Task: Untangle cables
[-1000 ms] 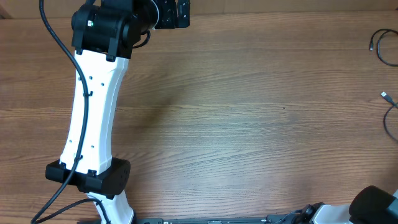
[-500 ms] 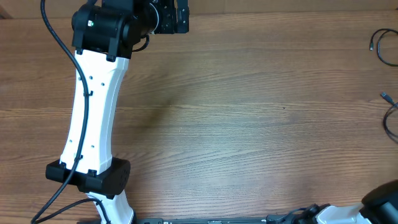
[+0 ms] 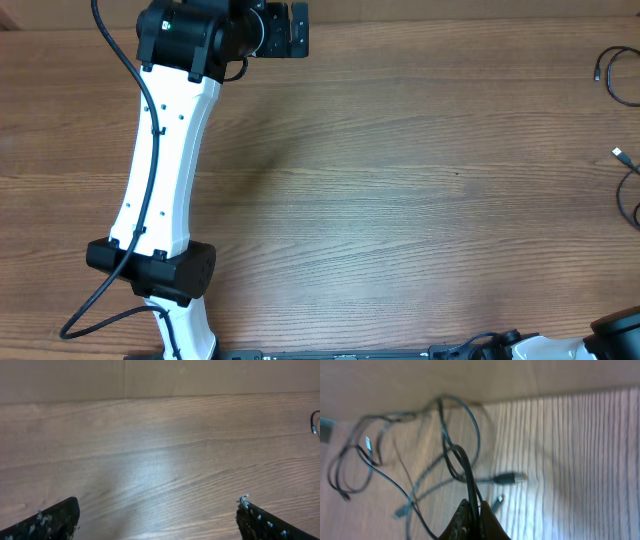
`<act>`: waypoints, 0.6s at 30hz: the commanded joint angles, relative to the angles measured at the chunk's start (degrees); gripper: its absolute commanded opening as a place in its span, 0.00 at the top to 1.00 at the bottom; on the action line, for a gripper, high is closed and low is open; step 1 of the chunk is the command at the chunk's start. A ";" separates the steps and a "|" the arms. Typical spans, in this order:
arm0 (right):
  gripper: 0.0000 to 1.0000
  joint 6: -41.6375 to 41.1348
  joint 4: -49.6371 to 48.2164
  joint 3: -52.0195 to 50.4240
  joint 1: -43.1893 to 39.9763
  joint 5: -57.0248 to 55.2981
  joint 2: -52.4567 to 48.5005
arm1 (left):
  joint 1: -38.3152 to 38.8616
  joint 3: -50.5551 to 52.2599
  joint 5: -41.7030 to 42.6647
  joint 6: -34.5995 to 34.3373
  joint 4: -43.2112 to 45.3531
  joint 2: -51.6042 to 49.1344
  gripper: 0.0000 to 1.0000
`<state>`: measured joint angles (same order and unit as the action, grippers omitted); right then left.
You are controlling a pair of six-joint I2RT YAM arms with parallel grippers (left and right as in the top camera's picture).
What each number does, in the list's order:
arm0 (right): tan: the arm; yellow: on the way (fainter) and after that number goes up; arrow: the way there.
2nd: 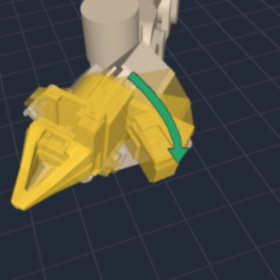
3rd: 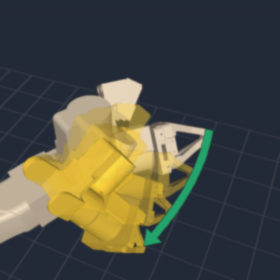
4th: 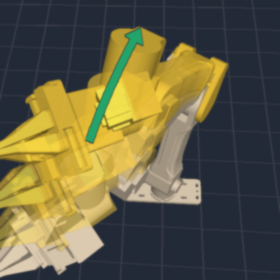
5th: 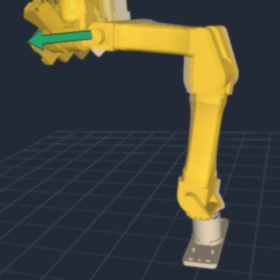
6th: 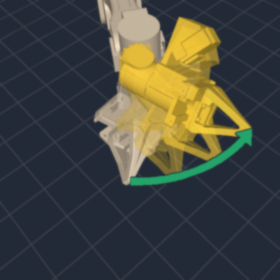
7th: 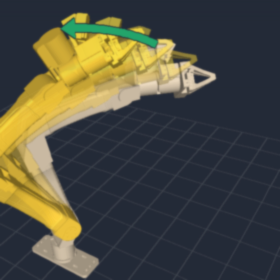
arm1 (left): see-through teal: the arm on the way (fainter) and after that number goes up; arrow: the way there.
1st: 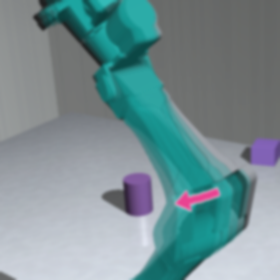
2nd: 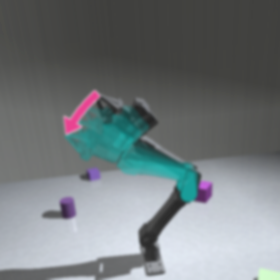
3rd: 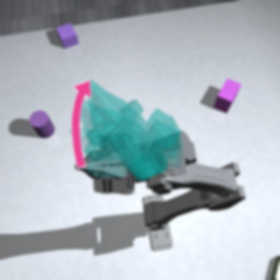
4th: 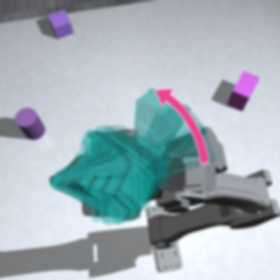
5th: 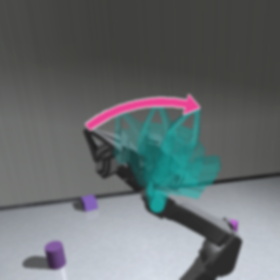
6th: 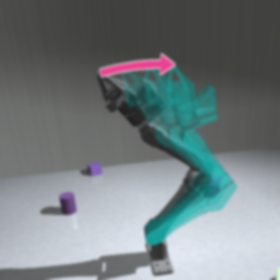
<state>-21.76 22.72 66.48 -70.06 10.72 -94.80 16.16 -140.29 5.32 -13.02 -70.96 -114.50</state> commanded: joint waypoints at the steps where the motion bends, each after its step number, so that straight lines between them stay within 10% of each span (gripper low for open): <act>1: 0.96 2.14 -4.46 -4.44 2.29 0.50 0.02 | 0.37 -0.39 0.42 2.78 0.74 -0.13 0.00; 15: 0.96 2.29 -12.94 -6.93 10.58 3.28 -10.71 | 0.37 -0.39 0.48 2.73 -0.44 -0.13 0.00; 16: 0.90 2.27 -13.27 -6.93 10.97 3.19 -10.71 | 0.37 -0.39 0.48 2.75 -0.74 -0.13 0.00; 17: 0.15 2.27 -14.05 -6.93 11.91 3.08 -10.71 | 0.37 -0.39 0.44 2.80 -0.94 -0.13 0.00; 18: 0.00 2.27 -14.32 -6.93 12.22 3.08 -10.71 | 0.37 -0.39 0.42 2.80 -0.87 -0.13 0.00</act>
<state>-19.73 9.34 59.55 -59.20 13.26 -105.71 16.16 -140.29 5.32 -11.55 -71.68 -114.50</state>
